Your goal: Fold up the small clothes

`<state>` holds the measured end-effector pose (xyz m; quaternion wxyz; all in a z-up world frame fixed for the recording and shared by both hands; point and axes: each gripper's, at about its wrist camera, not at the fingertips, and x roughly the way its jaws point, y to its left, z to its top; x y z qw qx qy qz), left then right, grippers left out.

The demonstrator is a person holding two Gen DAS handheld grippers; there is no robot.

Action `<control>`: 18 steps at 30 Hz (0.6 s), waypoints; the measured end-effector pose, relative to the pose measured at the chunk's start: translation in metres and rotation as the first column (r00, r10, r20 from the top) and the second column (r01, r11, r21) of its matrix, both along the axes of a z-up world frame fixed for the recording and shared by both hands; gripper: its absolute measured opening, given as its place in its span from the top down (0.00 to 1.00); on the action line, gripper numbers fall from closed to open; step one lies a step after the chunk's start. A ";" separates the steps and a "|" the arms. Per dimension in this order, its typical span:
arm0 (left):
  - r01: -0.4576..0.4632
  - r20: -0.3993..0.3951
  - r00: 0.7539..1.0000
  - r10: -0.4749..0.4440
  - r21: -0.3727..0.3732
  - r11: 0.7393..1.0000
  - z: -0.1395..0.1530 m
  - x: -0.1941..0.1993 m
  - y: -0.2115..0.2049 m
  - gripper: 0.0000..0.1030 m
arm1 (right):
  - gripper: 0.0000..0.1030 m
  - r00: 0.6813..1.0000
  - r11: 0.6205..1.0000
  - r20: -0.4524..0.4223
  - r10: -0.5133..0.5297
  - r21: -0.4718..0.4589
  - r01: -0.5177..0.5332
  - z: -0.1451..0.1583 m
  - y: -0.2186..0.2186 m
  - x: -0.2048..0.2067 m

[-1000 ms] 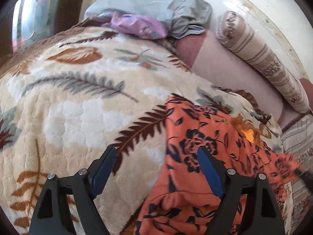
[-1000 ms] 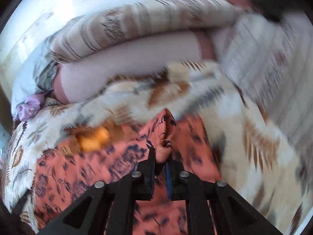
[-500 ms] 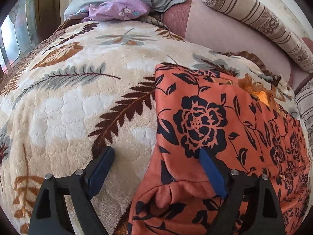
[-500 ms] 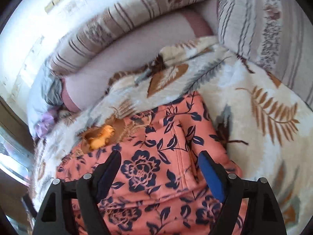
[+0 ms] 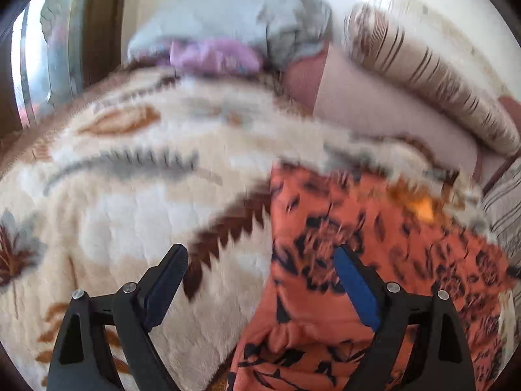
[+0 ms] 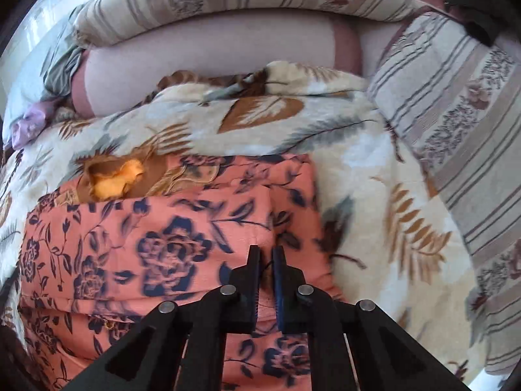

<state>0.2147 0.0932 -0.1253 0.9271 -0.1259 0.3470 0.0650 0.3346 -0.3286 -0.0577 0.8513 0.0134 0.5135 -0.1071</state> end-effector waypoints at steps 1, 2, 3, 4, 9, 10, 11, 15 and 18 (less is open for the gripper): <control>0.017 0.011 1.000 -0.017 0.009 1.000 0.003 0.000 -0.003 0.10 | 0.93 0.999 1.000 -0.031 -0.012 -0.009 0.011 -0.009 -0.006 0.001; 0.044 -0.029 0.999 -0.043 0.030 0.999 -0.002 0.006 -0.009 0.08 | 0.91 0.998 1.000 -0.065 -0.021 0.022 0.022 -0.026 -0.014 0.003; 0.107 -0.166 0.982 -0.094 0.073 0.992 -0.024 0.017 -0.021 0.04 | 0.89 0.991 0.997 -0.129 -0.024 0.067 0.033 -0.047 -0.020 0.003; 0.164 -0.285 0.949 -0.131 0.095 0.982 -0.044 0.026 -0.028 0.02 | 0.87 0.977 0.993 -0.211 -0.013 0.108 0.036 -0.069 -0.024 0.002; 0.097 -0.268 0.960 -0.082 0.044 0.994 -0.046 0.026 -0.014 0.02 | 0.87 0.997 0.984 0.012 -0.075 0.160 0.072 -0.013 -0.027 -0.011; 0.097 -0.262 0.962 -0.083 0.043 0.994 -0.047 0.025 -0.014 0.02 | 0.85 0.997 0.984 0.055 -0.053 0.173 0.043 -0.001 -0.023 -0.010; 0.099 -0.258 0.963 -0.080 0.064 0.993 -0.046 0.024 -0.018 0.02 | 0.77 0.995 0.980 0.100 -0.022 0.200 0.001 0.012 -0.015 -0.006; 0.098 -0.258 0.963 -0.078 0.068 0.993 -0.048 0.026 -0.020 0.01 | 0.00 0.980 0.886 0.197 0.037 0.447 -0.124 0.016 0.005 0.014; 0.099 -0.255 0.964 -0.080 0.062 0.993 -0.047 0.025 -0.019 0.01 | 0.03 0.998 0.885 -0.036 -0.057 0.461 0.068 -0.049 -0.009 0.040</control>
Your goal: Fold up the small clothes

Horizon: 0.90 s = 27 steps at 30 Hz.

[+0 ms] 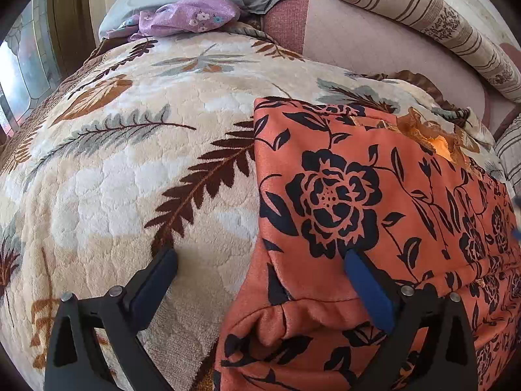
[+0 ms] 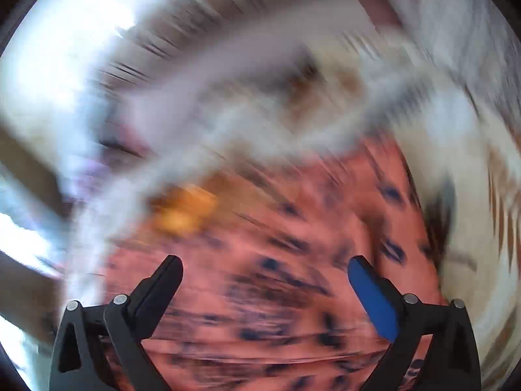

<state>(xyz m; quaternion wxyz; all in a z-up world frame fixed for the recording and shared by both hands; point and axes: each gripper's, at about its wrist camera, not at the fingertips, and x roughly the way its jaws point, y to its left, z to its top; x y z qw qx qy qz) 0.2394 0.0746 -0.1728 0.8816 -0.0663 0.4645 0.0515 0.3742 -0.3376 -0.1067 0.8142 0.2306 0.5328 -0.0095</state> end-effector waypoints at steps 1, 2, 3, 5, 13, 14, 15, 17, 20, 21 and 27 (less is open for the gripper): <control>0.001 0.001 1.000 -0.001 -0.002 1.000 0.001 -0.001 0.003 0.01 | 0.13 0.997 0.998 -0.052 -0.060 0.012 0.060 -0.012 -0.008 -0.002; 0.000 0.001 1.000 0.000 -0.004 1.000 0.000 0.000 0.003 0.01 | 0.14 0.995 0.995 -0.022 -0.095 0.026 0.096 -0.009 -0.014 -0.004; 0.000 0.001 1.000 0.000 -0.006 1.000 0.001 -0.001 0.003 0.01 | 0.14 0.995 0.995 0.041 -0.095 0.036 0.093 0.007 -0.013 -0.004; -0.003 -0.003 1.000 0.003 0.005 1.000 0.000 0.000 0.000 0.00 | 0.13 0.986 0.996 0.146 -0.080 0.042 0.075 0.029 -0.009 -0.005; -0.007 -0.004 1.000 0.007 0.006 1.000 -0.001 0.002 0.000 0.00 | 0.03 0.995 0.988 0.102 0.002 -0.153 0.014 0.017 0.018 -0.005; -0.008 -0.004 1.000 0.008 0.009 1.000 -0.001 0.002 0.000 0.00 | 0.03 0.994 0.989 0.109 0.012 -0.146 0.004 0.021 0.026 -0.022; -0.009 -0.003 1.000 0.009 0.010 1.000 0.000 0.001 0.000 0.00 | 0.03 0.994 0.987 0.109 0.010 -0.160 0.008 0.023 0.031 -0.041; -0.010 0.000 1.000 0.010 0.007 1.000 0.000 0.000 0.001 0.00 | 0.03 0.992 0.983 0.124 0.025 -0.183 -0.002 0.032 0.038 -0.086; -0.011 0.006 1.000 0.011 0.006 1.000 0.000 -0.001 0.001 0.00 | 0.03 0.987 0.981 0.161 0.029 -0.193 0.003 0.048 0.041 -0.161; -0.012 0.011 1.000 0.011 0.004 1.000 0.000 -0.002 0.002 0.00 | 0.03 0.985 0.976 0.165 0.050 -0.215 -0.014 0.047 0.046 -0.180; -0.054 0.061 0.996 0.057 -0.045 0.997 0.028 -0.034 0.007 0.01 | 0.02 0.991 0.936 0.063 0.114 -0.340 -0.086 0.012 0.042 -0.236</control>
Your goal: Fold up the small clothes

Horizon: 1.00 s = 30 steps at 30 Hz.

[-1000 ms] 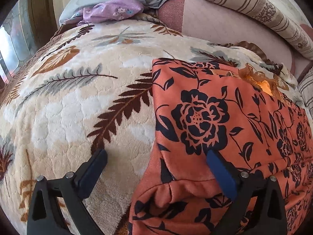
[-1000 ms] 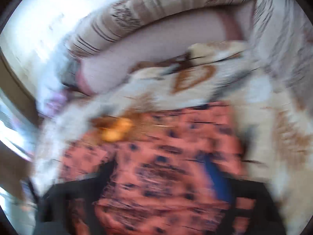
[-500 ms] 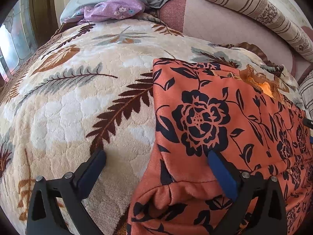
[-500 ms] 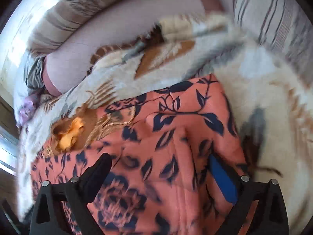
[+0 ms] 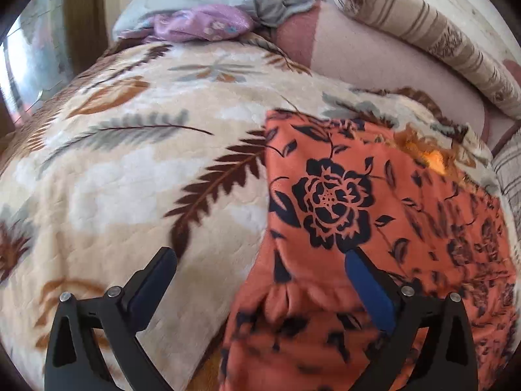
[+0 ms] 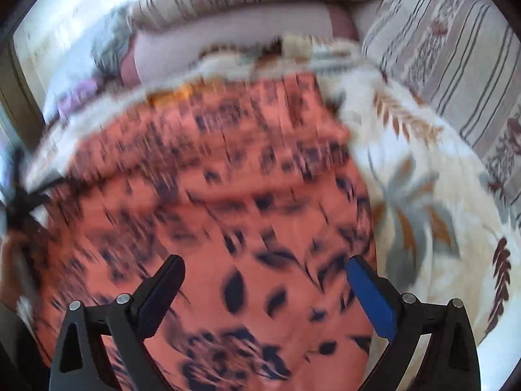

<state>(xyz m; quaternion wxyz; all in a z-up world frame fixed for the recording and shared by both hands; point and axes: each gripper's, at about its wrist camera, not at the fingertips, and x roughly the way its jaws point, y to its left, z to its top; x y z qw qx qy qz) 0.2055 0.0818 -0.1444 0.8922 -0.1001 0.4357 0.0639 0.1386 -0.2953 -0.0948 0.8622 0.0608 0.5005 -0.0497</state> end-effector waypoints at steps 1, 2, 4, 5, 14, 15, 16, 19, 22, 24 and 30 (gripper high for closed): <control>0.010 0.042 0.999 -0.009 -0.030 1.000 0.016 -0.018 0.001 0.01 | 0.02 1.000 1.000 -0.025 -0.010 -0.010 0.010 -0.012 -0.003 -0.002; 0.022 0.072 0.997 -0.018 -0.047 0.999 0.027 -0.033 0.001 0.00 | 0.00 1.000 1.000 0.010 0.005 -0.029 -0.004 -0.017 -0.002 -0.010; 0.057 0.116 0.992 -0.049 -0.063 0.996 0.046 -0.073 0.001 0.00 | 0.00 0.993 0.996 0.112 0.044 -0.083 -0.035 -0.016 0.003 -0.026; 0.062 0.122 0.991 -0.055 -0.057 0.996 0.047 -0.092 0.001 0.00 | 0.00 0.990 0.995 0.131 0.047 -0.089 -0.036 -0.016 0.004 -0.029; 0.082 0.042 0.994 -0.096 0.256 0.963 -0.024 -0.161 -0.030 0.00 | 0.00 0.982 0.996 0.174 0.071 -0.070 -0.060 -0.015 0.002 -0.045; 0.082 0.036 0.995 -0.093 0.245 0.966 -0.024 -0.160 -0.030 0.00 | 0.00 0.981 0.995 0.176 0.079 -0.068 -0.068 -0.013 0.002 -0.050; 0.079 0.034 0.996 -0.088 0.219 0.973 -0.025 -0.160 -0.027 0.00 | 0.00 0.980 0.995 0.176 0.087 -0.068 -0.076 -0.013 0.002 -0.051; 0.062 0.049 0.996 -0.071 0.157 0.986 -0.028 -0.163 -0.018 0.00 | 0.00 0.979 0.994 0.177 0.101 -0.066 -0.091 -0.013 0.001 -0.056; 0.032 0.072 0.996 -0.048 0.203 0.979 -0.029 -0.169 -0.028 0.00 | 0.00 0.978 0.993 0.175 0.111 -0.066 -0.100 -0.013 0.000 -0.061; 0.021 0.079 0.996 -0.037 0.196 0.980 -0.030 -0.170 -0.026 0.00 | 0.00 0.978 0.992 0.174 0.113 -0.067 -0.103 -0.012 -0.001 -0.064; 0.024 0.085 0.996 -0.041 0.194 0.981 -0.029 -0.169 -0.024 0.00 | 0.00 0.980 0.994 0.170 0.101 -0.070 -0.090 -0.013 -0.002 -0.069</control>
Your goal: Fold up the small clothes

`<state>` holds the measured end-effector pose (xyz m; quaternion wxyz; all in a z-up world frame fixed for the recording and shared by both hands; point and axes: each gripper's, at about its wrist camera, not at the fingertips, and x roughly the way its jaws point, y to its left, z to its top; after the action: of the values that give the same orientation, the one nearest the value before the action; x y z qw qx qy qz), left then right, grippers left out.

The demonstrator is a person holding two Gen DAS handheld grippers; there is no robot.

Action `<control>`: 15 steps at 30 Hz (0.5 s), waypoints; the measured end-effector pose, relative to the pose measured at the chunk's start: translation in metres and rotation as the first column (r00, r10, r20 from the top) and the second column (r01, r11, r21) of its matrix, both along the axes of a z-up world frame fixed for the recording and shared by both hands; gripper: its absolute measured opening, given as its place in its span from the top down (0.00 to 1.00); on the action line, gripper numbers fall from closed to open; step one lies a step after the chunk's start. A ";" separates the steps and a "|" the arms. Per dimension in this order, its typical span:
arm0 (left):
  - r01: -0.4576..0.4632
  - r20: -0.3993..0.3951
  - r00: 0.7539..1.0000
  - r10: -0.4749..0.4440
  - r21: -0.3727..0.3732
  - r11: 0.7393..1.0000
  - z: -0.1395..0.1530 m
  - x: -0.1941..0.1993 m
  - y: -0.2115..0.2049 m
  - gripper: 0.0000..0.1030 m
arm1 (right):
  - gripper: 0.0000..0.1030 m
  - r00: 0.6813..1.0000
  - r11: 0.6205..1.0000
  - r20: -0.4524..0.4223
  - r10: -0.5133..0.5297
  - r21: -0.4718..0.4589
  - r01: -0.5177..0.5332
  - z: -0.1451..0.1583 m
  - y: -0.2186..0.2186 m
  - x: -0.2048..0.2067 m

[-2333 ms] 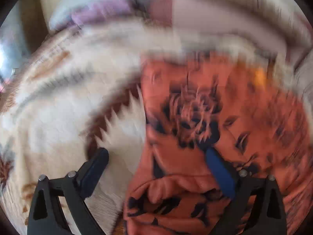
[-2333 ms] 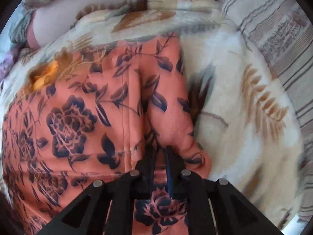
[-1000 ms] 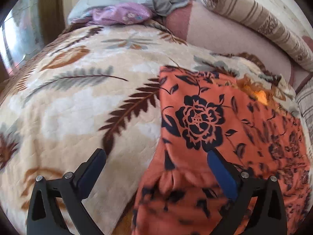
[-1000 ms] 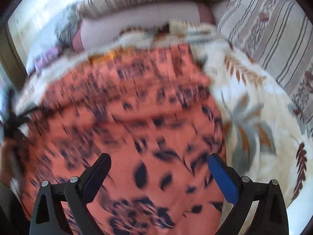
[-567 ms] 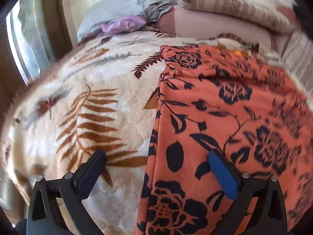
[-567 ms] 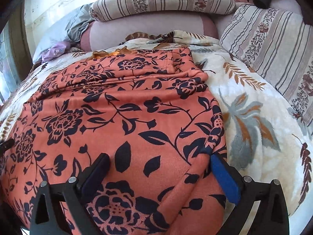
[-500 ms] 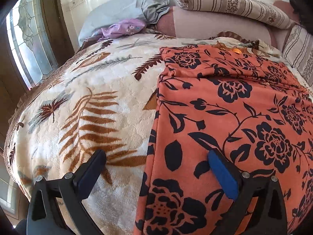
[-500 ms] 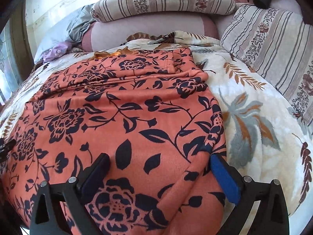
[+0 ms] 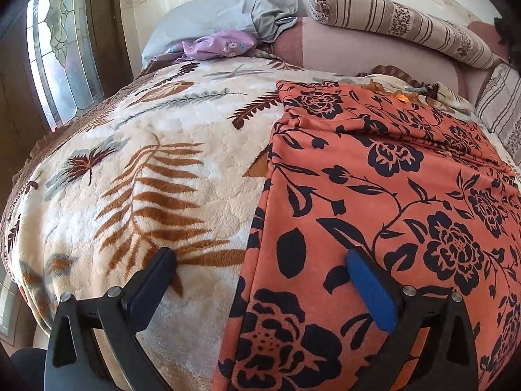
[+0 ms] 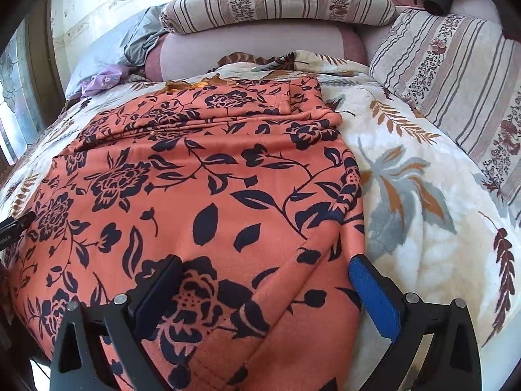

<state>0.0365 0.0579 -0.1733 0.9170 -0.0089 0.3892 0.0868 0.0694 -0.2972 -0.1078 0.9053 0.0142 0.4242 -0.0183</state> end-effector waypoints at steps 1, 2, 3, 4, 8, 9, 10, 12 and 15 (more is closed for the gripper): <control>-0.001 0.000 1.000 0.001 -0.001 1.000 0.000 0.000 0.000 0.00 | 0.00 1.000 1.000 0.000 -0.002 -0.002 0.002 0.000 0.000 0.000; -0.001 0.001 1.000 0.001 -0.001 1.000 0.000 0.000 0.000 0.00 | 0.00 1.000 1.000 0.001 -0.003 -0.005 0.003 0.000 0.000 -0.001; -0.001 0.001 1.000 0.001 -0.001 1.000 0.000 -0.001 0.000 0.00 | 0.00 1.000 1.000 0.002 -0.004 -0.007 0.004 0.000 0.000 -0.001; 0.000 0.001 1.000 0.000 0.000 1.000 0.000 -0.001 0.000 0.00 | 0.00 1.000 1.000 0.002 -0.005 -0.009 0.005 -0.001 0.000 -0.001; 0.001 0.001 1.000 -0.001 -0.001 1.000 0.000 -0.001 0.000 0.00 | 0.00 1.000 1.000 0.006 -0.008 -0.016 0.008 -0.001 0.001 -0.002; 0.001 0.001 1.000 -0.001 -0.001 1.000 0.000 -0.001 0.000 0.00 | 0.00 1.000 1.000 0.007 -0.009 -0.018 0.009 -0.001 0.001 -0.003; 0.001 0.003 1.000 -0.001 0.000 1.000 0.000 -0.001 0.000 0.00 | 0.00 1.000 1.000 0.008 -0.009 -0.019 0.010 -0.001 0.001 -0.003; 0.002 0.004 1.000 -0.002 0.000 1.000 0.000 -0.001 0.000 0.00 | 0.00 1.000 1.000 0.009 -0.010 -0.024 0.010 -0.001 0.001 -0.003; 0.001 0.004 1.000 -0.001 -0.001 1.000 0.000 -0.002 0.000 0.00 | 0.00 1.000 1.000 0.010 -0.010 -0.028 0.010 -0.001 0.001 -0.003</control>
<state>0.0349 0.0576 -0.1737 0.9177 -0.0091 0.3876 0.0860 0.0666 -0.2967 -0.1087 0.9075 0.0036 0.4191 -0.0288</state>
